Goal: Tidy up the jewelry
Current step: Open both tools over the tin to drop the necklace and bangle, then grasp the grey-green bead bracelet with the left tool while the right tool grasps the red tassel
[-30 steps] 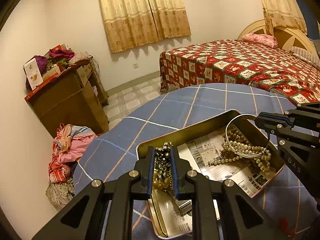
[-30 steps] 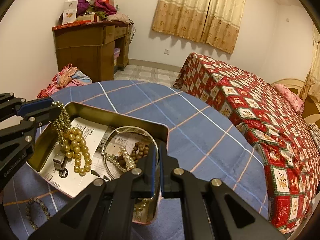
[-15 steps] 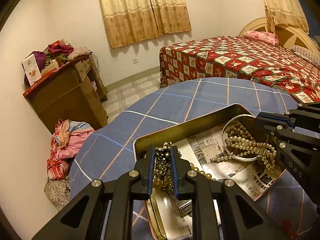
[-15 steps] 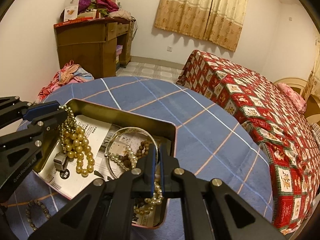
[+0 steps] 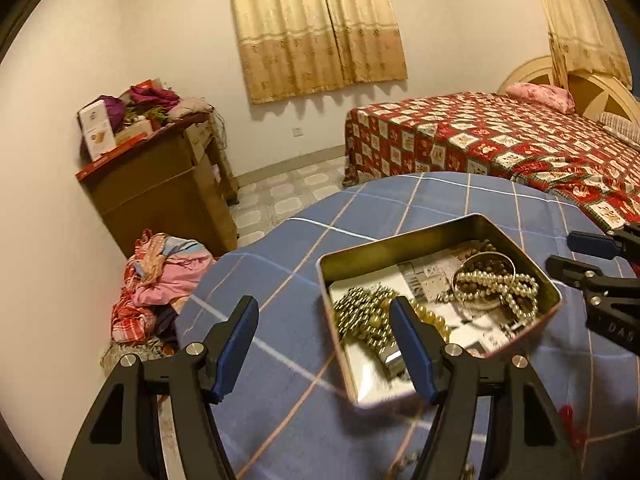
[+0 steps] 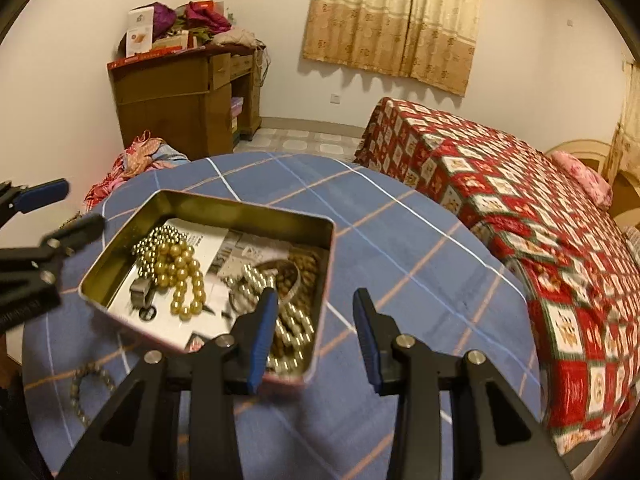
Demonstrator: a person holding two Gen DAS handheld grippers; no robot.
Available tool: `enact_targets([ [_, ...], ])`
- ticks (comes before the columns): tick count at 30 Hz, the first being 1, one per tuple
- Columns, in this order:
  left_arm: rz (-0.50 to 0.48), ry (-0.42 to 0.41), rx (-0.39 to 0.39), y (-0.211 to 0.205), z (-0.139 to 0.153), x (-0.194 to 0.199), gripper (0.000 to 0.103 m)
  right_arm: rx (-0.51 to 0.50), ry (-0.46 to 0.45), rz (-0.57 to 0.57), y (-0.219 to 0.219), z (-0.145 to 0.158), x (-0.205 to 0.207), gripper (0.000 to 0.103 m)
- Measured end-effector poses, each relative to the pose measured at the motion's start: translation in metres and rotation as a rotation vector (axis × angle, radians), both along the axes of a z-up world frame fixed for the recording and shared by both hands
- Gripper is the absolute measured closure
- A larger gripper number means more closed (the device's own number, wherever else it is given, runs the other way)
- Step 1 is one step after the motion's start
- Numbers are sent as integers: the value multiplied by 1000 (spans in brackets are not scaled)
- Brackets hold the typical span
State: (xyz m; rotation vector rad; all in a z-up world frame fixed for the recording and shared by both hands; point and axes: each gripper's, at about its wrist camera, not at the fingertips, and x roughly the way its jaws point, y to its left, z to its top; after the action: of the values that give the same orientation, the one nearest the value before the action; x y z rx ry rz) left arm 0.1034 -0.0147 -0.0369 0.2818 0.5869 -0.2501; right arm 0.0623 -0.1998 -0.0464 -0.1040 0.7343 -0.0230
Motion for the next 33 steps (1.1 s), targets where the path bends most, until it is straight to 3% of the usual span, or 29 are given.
enact_targets([
  [5,9,18,-13,16,-6,-31,35,-7,-6,1,-3,0,-30,62],
  [10,16,84,49,13,-36,-55,35,22,19,-2,-9,-13,-65,62],
  [15,21,149,55,13,-58,-66,35,44,74,18,-1,-32,-88,62],
  [24,36,170,22,19,-66,-69,35,100,85,51,5,-36,-98,61],
  [33,23,186,69,6,-85,-66,35,77,143,78,19,-60,-94,61],
])
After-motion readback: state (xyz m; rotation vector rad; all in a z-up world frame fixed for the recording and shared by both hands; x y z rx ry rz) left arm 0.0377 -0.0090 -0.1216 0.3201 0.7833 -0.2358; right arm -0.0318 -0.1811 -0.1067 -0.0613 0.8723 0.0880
